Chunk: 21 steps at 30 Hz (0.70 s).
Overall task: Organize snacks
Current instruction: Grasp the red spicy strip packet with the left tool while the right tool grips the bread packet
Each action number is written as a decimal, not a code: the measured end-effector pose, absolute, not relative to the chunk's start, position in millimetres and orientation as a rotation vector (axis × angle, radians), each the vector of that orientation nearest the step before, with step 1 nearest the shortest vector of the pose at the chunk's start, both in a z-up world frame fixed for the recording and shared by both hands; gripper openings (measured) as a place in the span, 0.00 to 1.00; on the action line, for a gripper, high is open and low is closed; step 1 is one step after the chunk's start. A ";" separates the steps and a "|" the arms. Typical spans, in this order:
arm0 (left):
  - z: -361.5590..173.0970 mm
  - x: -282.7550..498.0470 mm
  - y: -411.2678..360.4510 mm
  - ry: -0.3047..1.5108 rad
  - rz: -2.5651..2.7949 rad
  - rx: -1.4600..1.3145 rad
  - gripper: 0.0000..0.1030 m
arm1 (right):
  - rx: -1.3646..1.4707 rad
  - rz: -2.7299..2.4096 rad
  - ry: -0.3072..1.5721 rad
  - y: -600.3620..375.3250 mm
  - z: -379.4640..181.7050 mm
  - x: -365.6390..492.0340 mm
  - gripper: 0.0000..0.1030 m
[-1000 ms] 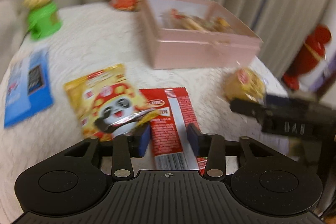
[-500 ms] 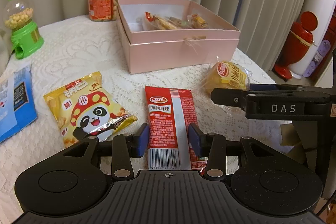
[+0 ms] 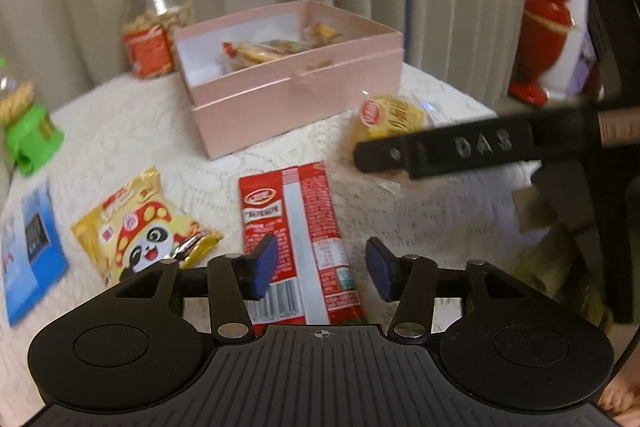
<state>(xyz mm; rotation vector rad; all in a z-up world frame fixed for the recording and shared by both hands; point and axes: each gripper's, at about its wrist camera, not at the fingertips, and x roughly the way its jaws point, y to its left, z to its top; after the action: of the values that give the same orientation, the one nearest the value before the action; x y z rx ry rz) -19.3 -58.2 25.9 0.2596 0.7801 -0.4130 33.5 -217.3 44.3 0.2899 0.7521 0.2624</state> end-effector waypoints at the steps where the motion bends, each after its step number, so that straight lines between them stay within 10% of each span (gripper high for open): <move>1: 24.8 -20.8 -59.9 0.777 -0.422 0.273 0.62 | 0.297 0.264 0.751 -218.2 44.2 33.2 0.88; 21: 19.9 -5.4 -33.8 0.803 -0.366 0.144 0.68 | 0.377 0.294 0.738 -227.5 42.2 32.9 0.90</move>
<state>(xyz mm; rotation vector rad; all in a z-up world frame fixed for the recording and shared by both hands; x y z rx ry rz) -5.4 -33.8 19.9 0.1436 0.8029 -0.3658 32.9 -227.5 42.2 0.3770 0.7377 0.2939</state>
